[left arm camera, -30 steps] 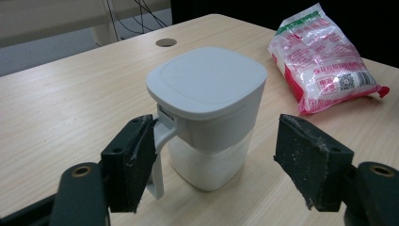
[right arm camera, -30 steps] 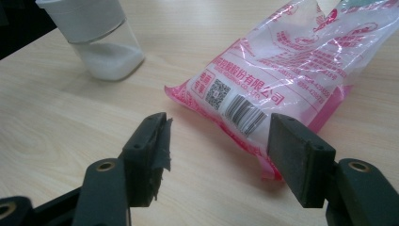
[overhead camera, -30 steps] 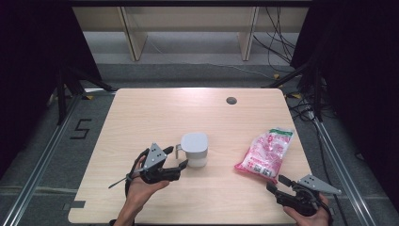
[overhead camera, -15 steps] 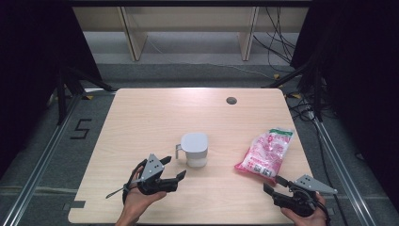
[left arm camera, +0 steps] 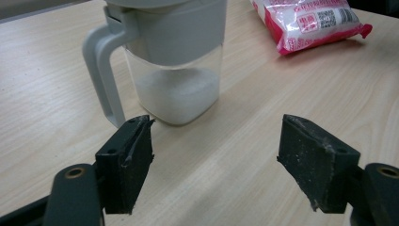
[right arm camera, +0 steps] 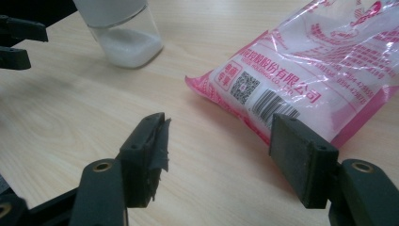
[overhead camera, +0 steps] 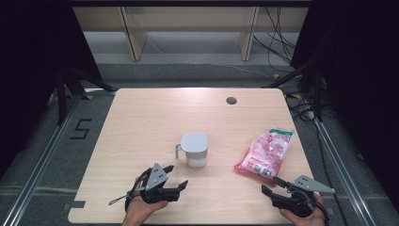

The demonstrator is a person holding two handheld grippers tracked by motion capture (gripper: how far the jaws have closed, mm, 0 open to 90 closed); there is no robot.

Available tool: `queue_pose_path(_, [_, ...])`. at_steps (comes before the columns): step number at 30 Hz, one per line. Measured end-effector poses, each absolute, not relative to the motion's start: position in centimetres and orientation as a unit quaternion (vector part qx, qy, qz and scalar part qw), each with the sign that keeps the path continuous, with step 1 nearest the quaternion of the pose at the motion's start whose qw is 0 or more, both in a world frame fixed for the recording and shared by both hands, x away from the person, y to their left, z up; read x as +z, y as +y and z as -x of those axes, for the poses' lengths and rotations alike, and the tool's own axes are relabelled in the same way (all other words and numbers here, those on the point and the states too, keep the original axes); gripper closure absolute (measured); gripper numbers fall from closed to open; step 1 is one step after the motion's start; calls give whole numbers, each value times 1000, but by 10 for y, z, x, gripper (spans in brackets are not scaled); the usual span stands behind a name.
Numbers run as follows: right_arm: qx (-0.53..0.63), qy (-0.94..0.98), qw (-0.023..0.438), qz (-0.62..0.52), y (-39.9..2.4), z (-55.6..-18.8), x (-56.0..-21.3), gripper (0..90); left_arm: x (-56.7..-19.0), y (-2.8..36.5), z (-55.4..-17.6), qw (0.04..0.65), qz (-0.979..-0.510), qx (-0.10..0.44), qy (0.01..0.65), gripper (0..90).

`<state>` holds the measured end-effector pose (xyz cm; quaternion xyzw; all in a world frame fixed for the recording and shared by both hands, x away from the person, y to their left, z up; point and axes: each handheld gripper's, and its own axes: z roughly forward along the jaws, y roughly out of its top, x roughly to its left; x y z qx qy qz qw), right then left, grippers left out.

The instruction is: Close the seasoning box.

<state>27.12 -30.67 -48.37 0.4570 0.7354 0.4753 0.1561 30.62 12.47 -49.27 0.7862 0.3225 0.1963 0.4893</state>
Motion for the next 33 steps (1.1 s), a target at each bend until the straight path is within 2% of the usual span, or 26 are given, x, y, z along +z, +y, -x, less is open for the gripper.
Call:
queue_pose_path(2, [478,734,158,-456,-306,-272,-485,376,-495,123,-304,485,-791,197,316,258])
queue_pose_path(4, [465,737,130,-473,-302,-269,-486,360,-500,120,-300,485,-793,194,315,257])
queue_pose_path(8, [466,751,147,-444,-301,-272,-488,358,-507,120,-299,482,-794,186,320,254])
queue_pose_path(9, [462,747,131,-460,-298,-269,-487,356,-508,121,-298,474,-798,188,321,253])
queue_pose_path(12, [455,766,154,-427,-299,-273,-489,355,-512,121,-297,470,-801,190,318,247])
queue_pose_path(17, [435,778,140,-431,-291,-270,-490,350,-514,120,-296,468,-804,183,319,247])
queue_pose_path(26, [424,792,151,-413,-292,-273,-494,346,-517,119,-296,466,-805,177,320,239])
queue_pose_path(33, [416,795,134,-420,-290,-272,-495,342,-518,122,-298,468,-800,173,333,237])
